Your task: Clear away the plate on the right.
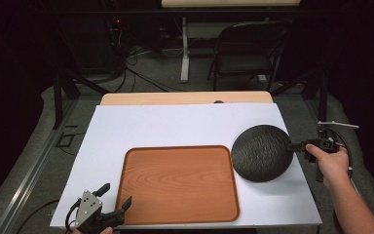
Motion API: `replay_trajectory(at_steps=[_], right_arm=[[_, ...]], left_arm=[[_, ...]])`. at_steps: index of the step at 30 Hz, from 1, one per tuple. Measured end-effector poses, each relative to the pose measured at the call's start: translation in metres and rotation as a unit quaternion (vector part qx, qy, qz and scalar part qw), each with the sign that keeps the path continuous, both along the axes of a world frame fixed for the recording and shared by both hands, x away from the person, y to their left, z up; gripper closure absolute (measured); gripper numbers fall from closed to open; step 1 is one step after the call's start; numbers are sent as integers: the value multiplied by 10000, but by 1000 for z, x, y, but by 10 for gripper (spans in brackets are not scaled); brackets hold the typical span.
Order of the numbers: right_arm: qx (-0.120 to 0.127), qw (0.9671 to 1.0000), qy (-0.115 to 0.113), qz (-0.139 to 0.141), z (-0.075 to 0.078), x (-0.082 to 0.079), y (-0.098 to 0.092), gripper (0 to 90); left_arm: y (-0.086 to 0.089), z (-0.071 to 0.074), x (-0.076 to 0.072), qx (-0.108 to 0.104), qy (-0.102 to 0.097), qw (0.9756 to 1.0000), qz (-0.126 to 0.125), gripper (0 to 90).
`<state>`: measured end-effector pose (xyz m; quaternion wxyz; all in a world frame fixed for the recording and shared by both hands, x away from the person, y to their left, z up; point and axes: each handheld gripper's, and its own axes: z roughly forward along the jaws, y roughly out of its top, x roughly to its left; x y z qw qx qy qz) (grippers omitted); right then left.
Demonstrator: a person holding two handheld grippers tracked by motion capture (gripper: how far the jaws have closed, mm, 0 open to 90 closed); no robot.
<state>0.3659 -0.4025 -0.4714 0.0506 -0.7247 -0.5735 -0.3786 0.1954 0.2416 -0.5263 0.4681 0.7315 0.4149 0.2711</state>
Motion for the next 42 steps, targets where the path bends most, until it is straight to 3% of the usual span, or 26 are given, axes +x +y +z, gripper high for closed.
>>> replay_trajectory(at_steps=[12, 24, 33, 42], right_arm=[[-359, 9993, -43, 118, 16, 11, 13, 877], [-771, 9965, 87, 326, 36, 22, 28, 876], [-1231, 9911, 102, 504, 60, 31, 46, 871], [-1665, 9848, 89, 497, 85, 24, 41, 868]], left_arm=[[0, 0, 0, 7, 21, 10000, -8, 164], [0, 0, 1, 9, 21, 10000, -1, 163], [1, 0, 0, -4, 14, 10000, -13, 163], [0, 0, 0, 8, 19, 10000, -14, 163]])
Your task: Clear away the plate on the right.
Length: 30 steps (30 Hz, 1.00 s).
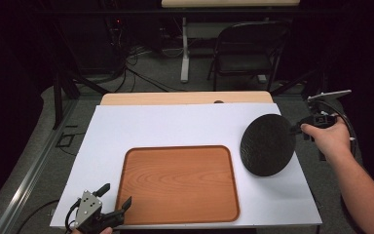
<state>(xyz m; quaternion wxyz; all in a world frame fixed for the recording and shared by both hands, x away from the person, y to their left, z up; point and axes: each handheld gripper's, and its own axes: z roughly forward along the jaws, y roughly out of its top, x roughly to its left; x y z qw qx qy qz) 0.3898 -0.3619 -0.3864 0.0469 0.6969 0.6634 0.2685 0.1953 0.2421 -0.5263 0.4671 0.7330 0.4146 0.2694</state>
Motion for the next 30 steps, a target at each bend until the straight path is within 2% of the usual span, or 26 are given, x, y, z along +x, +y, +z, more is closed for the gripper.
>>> replay_trajectory(at_steps=[5, 12, 14, 15, 16, 19, 20, 21, 22, 23, 24, 25, 27, 28, 30], right_arm=[[21, 10000, -46, -33, 13, -8, -4, 869], [142, 9996, -121, 197, 20, -13, 4, 868], [223, 9988, -111, 416, 22, -13, 21, 868], [223, 9988, -111, 416, 22, -13, 21, 868], [244, 9978, -136, 598, 22, -13, 36, 867], [289, 9967, -141, 748, 21, -12, 49, 867], [347, 9945, -93, 979, 18, -10, 69, 865], [347, 9945, -93, 979, 18, -10, 69, 865], [421, 9922, -66, 1171, 15, -8, 89, 864], [440, 9908, -66, 1276, 13, -7, 98, 864], [440, 9908, -66, 1276, 13, -7, 98, 864], [515, 9876, -39, 1485, 9, -6, 118, 864], [538, 9863, -35, 1557, 8, -6, 125, 863], [619, 9818, -29, 1793, 3, -5, 146, 863], [729, 9777, -40, 1970, -1, -4, 164, 862]], left_arm=[[0, 0, 0, 0, 2, 10000, -9, 163], [0, 0, 1, -16, 20, 10000, 13, 163], [0, 0, 0, -42, 10, 10000, 18, 163], [0, 0, 0, -38, 11, 10000, 16, 163], [0, 0, 0, -19, 10, 10000, 6, 163], [0, 0, 0, -16, 10, 10000, -3, 163], [0, 0, 0, -19, 7, 10000, -7, 163], [0, 0, 0, -19, 7, 10000, -7, 163], [0, 0, 0, -35, -1, 10000, -27, 163], [0, 0, 0, -36, -2, 10000, -26, 163], [0, 0, 0, -36, -2, 10000, -26, 163], [0, 0, 0, -31, -7, 10000, -35, 163], [0, 0, 0, -9, -5, 10000, -19, 163], [0, 0, 0, -8, 2, 10000, -26, 163], [0, 0, 0, -27, -10, 10000, -48, 163]])
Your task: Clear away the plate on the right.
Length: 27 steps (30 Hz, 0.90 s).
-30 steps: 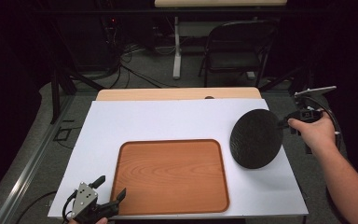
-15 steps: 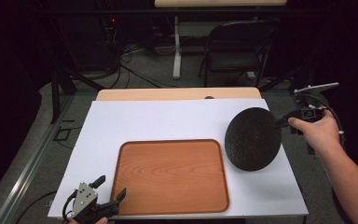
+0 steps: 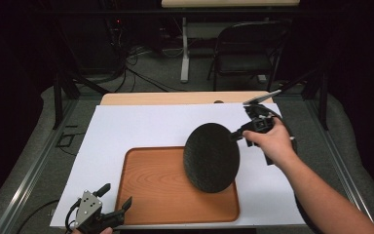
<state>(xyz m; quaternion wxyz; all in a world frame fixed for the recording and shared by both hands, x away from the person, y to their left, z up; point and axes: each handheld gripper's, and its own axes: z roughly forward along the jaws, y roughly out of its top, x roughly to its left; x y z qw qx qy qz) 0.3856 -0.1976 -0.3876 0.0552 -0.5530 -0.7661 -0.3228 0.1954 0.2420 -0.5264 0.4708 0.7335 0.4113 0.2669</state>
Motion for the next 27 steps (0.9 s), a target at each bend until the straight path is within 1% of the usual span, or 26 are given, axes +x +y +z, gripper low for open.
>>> replay_trajectory(at_steps=[1, 2, 3, 4, 5, 6, 7, 8, 9, 10, 11, 13, 15, 18, 19, 20, 23, 24, 26, 27], right_arm=[[37, 10000, 9, 57, -2, 0, 7, 862], [37, 10000, 9, 57, -2, 0, 7, 862], [75, 9999, 31, 127, -4, 0, 16, 862], [135, 9993, 64, 330, -9, -1, 35, 861], [135, 9993, 64, 330, -9, -1, 35, 861], [180, 9987, 118, 466, -13, -3, 50, 861], [174, 9983, 119, 545, -14, -3, 55, 861], [174, 9983, 119, 545, -14, -3, 55, 861], [177, 9972, 139, 719, -18, -6, 70, 860], [177, 9972, 139, 719, -18, -6, 70, 860], [151, 9965, 175, 808, -21, -7, 80, 859], [121, 9961, 180, 856, -22, -8, 83, 859], [92, 9952, 195, 950, -27, -10, 94, 860], [68, 9952, 202, 954, -30, -11, 95, 862], [-29, 9956, 131, 929, -30, -12, 95, 869], [-66, 9955, 79, 938, -30, -13, 95, 870], [-77, 9959, 74, 897, -29, -14, 95, 869], [-110, 9956, 29, 934, -29, -15, 94, 870], [-142, 9960, 5, 886, -27, -18, 95, 871], [-156, 9957, -30, 914, -27, -18, 95, 871]], left_arm=[[0, 0, 0, 5, 1, 10000, -1, 163], [0, 0, 0, 5, 1, 10000, -1, 163], [0, 0, 0, 19, -1, 10000, -8, 163], [0, 0, -1, 34, -8, 10000, -6, 163], [0, 0, -1, 34, -8, 10000, -6, 163], [0, 0, -1, 34, -8, 10000, -7, 163], [0, 0, -1, 39, -2, 10000, -14, 163], [0, 0, -1, 39, -2, 10000, -14, 163], [0, 0, -1, 37, -1, 10000, -13, 163], [0, 0, -1, 37, -1, 10000, -13, 163], [0, 0, -1, 36, -7, 10000, -15, 163], [0, 0, -1, 27, -14, 10000, -24, 163], [0, 1, -2, 36, -24, 10000, -16, 163], [0, 0, -2, 30, -37, 10000, -3, 163], [0, 0, -1, 28, -34, 10000, -20, 163], [0, 0, -1, 28, -34, 10000, -20, 163], [0, 0, -1, 35, -34, 10000, -23, 163], [-1, 0, -1, 45, -27, 10000, -16, 163], [-1, 0, -1, 67, -5, 10000, -20, 163], [-1, 0, -1, 58, -11, 10000, -8, 163]])
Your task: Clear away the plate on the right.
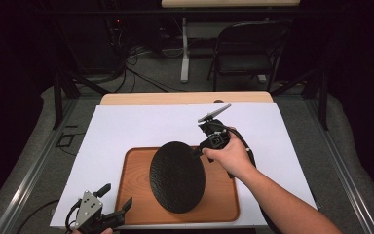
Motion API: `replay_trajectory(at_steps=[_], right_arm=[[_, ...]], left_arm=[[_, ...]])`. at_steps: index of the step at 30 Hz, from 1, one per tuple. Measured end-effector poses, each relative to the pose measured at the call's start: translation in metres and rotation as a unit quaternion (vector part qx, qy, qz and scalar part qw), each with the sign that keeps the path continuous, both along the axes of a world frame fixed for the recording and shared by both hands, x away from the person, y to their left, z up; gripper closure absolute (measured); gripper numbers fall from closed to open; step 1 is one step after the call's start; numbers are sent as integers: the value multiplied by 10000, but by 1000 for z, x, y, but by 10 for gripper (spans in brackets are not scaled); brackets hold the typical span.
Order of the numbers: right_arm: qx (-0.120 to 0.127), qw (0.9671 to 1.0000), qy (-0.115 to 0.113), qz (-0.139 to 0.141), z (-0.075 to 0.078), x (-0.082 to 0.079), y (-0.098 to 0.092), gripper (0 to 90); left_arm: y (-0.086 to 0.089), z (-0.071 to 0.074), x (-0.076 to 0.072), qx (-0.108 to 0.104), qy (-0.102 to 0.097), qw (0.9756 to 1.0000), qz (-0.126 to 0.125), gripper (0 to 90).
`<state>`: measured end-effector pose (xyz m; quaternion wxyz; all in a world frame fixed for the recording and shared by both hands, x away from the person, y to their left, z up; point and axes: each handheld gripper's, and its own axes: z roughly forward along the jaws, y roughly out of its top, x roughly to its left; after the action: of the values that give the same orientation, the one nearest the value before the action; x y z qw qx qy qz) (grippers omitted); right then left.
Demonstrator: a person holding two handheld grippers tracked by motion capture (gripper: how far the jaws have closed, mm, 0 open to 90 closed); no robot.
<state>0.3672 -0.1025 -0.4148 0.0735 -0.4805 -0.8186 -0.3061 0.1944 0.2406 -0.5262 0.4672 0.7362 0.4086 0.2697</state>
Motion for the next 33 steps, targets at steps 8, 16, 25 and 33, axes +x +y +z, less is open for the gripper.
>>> replay_trajectory(at_steps=[8, 16, 25, 33], right_arm=[[-94, 9999, -58, -26, -3, -1, -2, 877], [-133, 9999, -78, -36, -3, -2, -3, 876], [-147, 9999, -55, -53, -3, -2, -3, 876], [-144, 9999, -42, -54, -5, -2, -5, 875]], left_arm=[[1, 0, 0, -22, -3, 10000, -16, 163], [1, 0, 0, -5, 10, 10000, -26, 163], [0, 0, 0, 4, -1, 10000, -7, 163], [1, 0, 0, -13, 15, 10000, -28, 163]])
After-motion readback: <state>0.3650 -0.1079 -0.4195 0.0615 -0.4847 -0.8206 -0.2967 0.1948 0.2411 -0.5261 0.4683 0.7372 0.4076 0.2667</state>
